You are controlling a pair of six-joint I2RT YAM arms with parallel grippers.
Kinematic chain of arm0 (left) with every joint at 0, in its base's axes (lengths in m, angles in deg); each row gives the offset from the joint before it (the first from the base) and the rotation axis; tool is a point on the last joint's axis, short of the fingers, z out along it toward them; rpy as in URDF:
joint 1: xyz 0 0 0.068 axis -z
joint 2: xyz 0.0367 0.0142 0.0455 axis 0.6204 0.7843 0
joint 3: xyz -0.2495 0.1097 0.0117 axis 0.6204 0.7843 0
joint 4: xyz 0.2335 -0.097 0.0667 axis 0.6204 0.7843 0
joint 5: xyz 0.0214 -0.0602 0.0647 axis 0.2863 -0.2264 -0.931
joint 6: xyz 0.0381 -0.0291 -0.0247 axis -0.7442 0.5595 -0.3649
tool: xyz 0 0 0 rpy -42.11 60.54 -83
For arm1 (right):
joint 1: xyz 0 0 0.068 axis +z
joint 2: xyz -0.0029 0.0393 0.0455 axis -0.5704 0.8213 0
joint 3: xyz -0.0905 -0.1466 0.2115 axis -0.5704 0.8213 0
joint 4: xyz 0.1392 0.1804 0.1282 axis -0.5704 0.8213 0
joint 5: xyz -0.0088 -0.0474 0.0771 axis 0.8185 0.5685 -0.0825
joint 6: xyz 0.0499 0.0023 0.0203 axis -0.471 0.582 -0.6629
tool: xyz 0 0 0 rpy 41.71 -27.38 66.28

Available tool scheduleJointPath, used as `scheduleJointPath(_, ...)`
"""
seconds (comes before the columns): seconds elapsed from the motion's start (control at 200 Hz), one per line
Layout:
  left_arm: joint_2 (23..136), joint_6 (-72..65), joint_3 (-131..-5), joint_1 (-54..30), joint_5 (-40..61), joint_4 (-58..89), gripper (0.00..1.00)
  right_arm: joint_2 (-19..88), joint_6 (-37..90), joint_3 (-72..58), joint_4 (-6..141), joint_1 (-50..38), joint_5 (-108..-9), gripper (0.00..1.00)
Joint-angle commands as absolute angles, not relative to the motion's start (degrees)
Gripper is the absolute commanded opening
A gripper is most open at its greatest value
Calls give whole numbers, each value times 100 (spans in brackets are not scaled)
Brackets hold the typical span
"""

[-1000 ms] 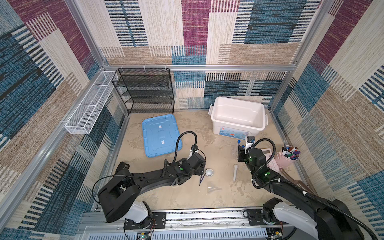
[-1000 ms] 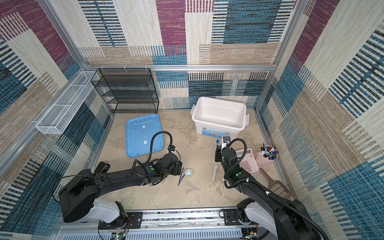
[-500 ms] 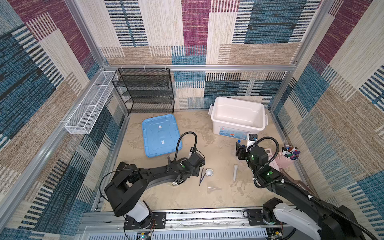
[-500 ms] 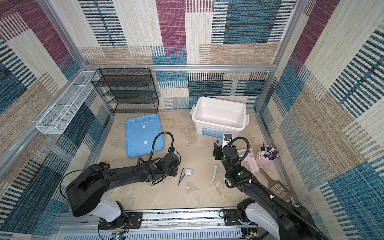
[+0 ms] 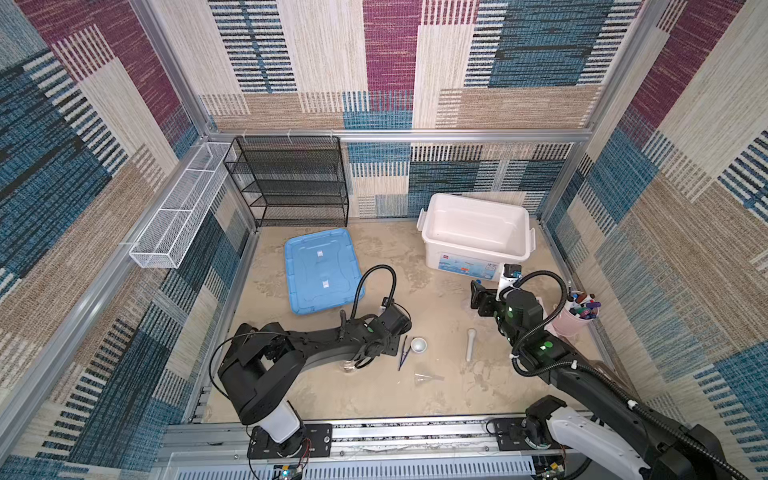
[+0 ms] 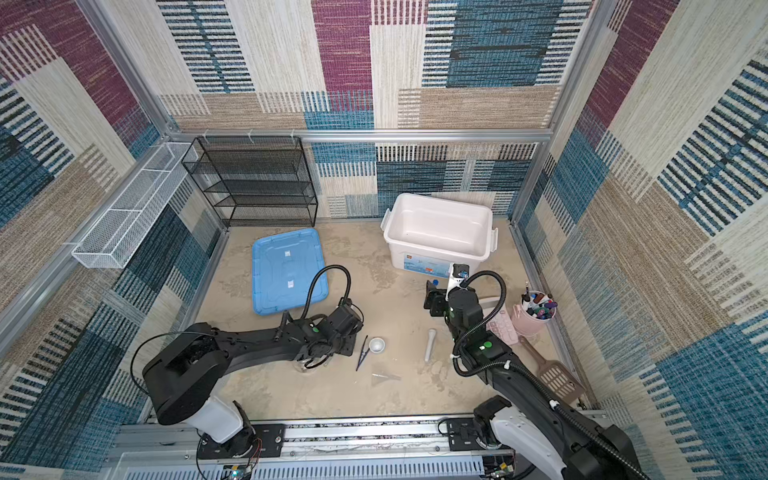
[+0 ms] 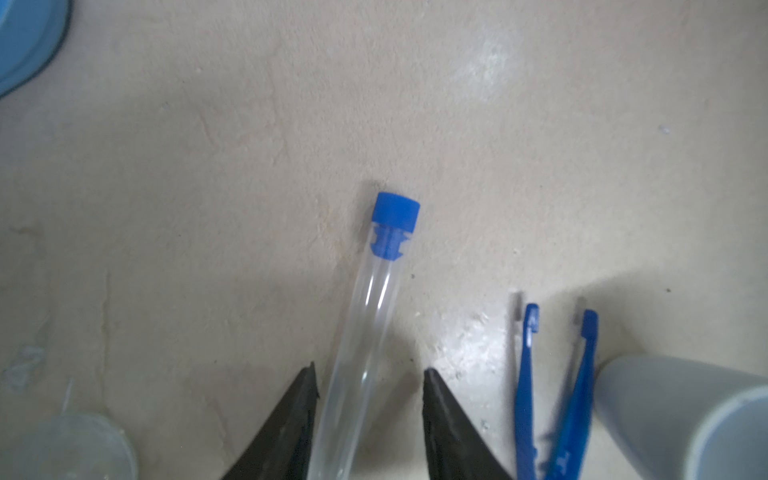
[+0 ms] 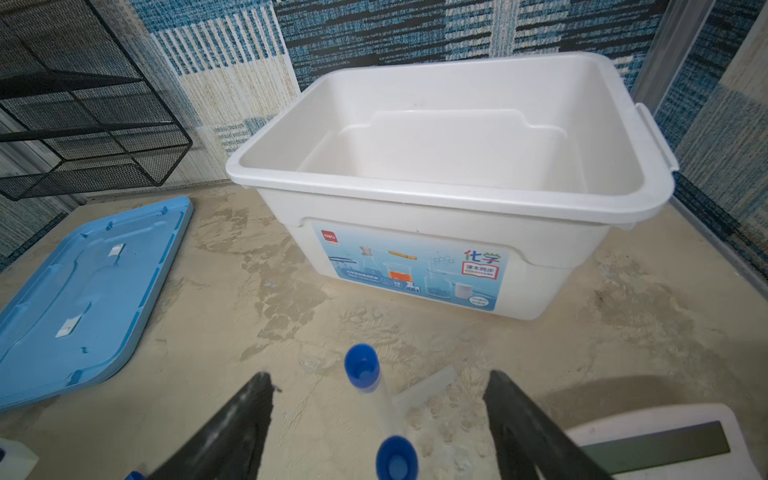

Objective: Organize the chemistry lab equipment
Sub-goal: 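Lower the tube beside the clear rack and open the right gripper, then lower the left gripper onto the third blue-capped tube and close on it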

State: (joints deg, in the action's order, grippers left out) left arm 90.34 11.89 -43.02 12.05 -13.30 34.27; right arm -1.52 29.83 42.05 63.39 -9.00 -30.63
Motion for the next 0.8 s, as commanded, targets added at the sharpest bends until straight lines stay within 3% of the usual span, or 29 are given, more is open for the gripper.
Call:
scheduleJointPath(0.0,9082,1055,-4343,1195,-1181,3521,41,-172,2830,4130,6407,-912,-3172,84)
scheduleJointPath(0.29,9310,985,-4456,1181,-952,3457,27,-318,2691,4137,6508,-947,-3226,87)
scheduleJointPath(0.796,9344,833,-4517,1184,-890,3324,15,-332,2644,4148,6583,-967,-3207,83)
